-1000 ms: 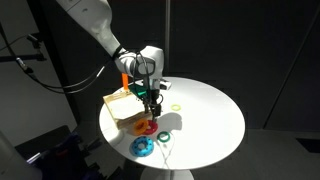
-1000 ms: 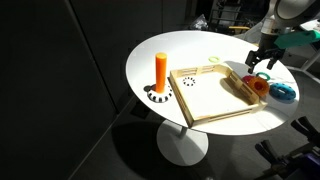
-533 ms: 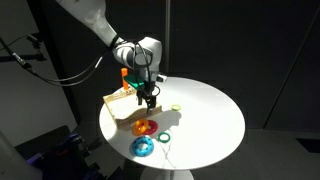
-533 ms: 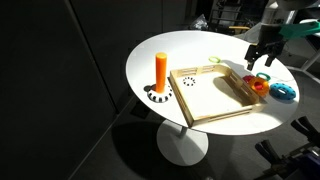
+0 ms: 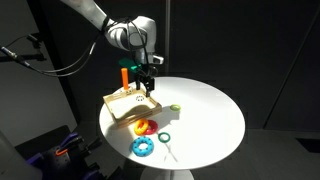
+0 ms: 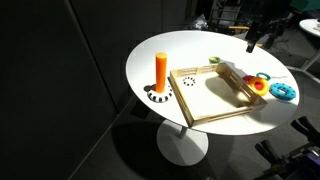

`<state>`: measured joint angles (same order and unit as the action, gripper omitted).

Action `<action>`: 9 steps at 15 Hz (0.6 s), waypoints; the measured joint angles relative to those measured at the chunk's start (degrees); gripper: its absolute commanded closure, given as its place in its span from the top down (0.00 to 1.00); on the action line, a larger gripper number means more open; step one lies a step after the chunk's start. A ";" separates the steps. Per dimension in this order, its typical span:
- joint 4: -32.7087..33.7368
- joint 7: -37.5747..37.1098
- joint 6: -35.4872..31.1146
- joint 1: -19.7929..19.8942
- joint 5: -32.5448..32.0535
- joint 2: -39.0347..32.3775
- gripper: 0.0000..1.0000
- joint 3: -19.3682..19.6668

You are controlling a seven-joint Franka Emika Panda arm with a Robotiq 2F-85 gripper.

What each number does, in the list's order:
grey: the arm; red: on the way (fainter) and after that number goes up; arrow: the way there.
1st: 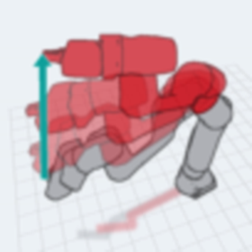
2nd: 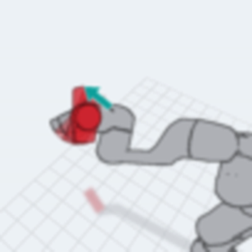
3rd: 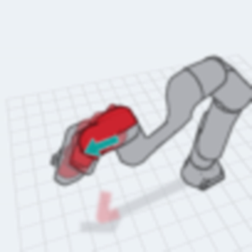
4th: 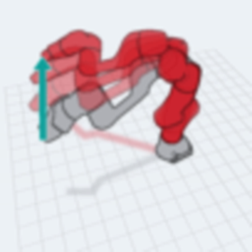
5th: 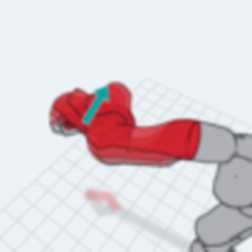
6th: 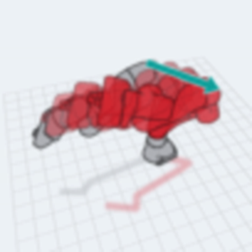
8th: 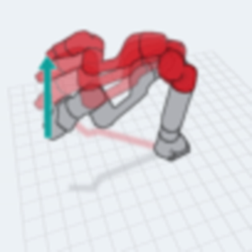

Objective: Put the green ring on the table

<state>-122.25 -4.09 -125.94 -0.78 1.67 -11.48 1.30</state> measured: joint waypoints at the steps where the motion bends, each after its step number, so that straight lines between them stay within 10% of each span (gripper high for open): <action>1: 0.36 0.00 0.75 -0.19 -0.04 0.92 1.00 -0.33; 9: 5.08 0.00 9.01 -1.29 -0.04 5.05 1.00 -1.87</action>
<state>-117.17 -4.09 -116.92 -2.07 1.63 -6.43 -0.57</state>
